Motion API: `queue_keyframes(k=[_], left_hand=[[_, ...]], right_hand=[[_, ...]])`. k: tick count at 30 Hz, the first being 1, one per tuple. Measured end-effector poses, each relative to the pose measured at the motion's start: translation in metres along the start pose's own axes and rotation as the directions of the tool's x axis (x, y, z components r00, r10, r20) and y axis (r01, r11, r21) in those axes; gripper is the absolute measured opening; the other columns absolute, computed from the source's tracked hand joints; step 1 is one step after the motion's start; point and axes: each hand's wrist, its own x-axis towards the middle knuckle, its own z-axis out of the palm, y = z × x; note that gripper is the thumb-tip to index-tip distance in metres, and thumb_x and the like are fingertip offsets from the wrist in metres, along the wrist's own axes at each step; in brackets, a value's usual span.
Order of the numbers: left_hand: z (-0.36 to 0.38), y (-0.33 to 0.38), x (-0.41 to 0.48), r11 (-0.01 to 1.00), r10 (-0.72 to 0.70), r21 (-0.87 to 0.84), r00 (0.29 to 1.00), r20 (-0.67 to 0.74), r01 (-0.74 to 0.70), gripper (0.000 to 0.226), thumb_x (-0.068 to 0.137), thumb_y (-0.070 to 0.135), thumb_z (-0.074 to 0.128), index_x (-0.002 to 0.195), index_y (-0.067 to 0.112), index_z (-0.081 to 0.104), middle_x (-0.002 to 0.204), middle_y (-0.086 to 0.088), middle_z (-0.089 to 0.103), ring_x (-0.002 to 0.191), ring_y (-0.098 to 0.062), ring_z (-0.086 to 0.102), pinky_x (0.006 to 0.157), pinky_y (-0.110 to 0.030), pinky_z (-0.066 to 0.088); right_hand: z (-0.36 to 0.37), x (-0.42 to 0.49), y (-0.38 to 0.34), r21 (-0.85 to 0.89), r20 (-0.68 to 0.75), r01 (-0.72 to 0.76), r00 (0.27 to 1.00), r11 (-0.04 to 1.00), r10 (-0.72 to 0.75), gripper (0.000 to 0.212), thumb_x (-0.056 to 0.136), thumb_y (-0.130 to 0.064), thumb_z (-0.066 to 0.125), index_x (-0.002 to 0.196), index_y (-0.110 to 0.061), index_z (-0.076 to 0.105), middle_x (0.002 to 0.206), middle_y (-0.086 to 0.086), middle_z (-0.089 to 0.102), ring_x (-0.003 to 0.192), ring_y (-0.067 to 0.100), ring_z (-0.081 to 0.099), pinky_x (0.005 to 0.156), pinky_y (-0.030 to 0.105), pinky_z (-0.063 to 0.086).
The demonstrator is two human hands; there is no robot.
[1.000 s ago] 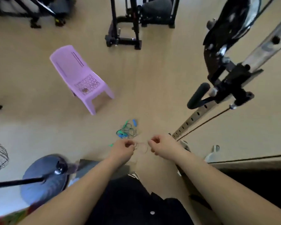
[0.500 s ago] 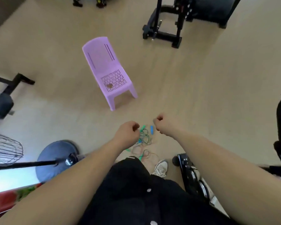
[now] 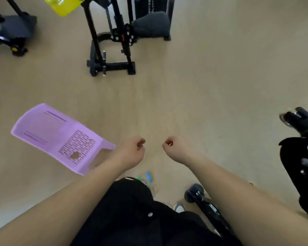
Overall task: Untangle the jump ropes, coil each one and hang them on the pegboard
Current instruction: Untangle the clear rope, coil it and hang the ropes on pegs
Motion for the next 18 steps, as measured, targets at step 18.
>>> queue_keyframes(k=[18], left_hand=[[-0.032, 0.002, 0.065, 0.549, 0.404, 0.251, 0.516, 0.755, -0.797, 0.037, 0.099, 0.027, 0.048, 0.134, 0.028, 0.059, 0.123, 0.005, 0.07, 0.113, -0.019, 0.065, 0.092, -0.028, 0.05]], right_hand=[[0.103, -0.076, -0.009, 0.49, -0.239, -0.482, 0.727, 0.726, 0.644, 0.027, 0.1, -0.035, 0.055, 0.106, -0.015, 0.072, 0.107, 0.006, 0.072, 0.104, 0.027, 0.066, 0.084, 0.033, 0.05]])
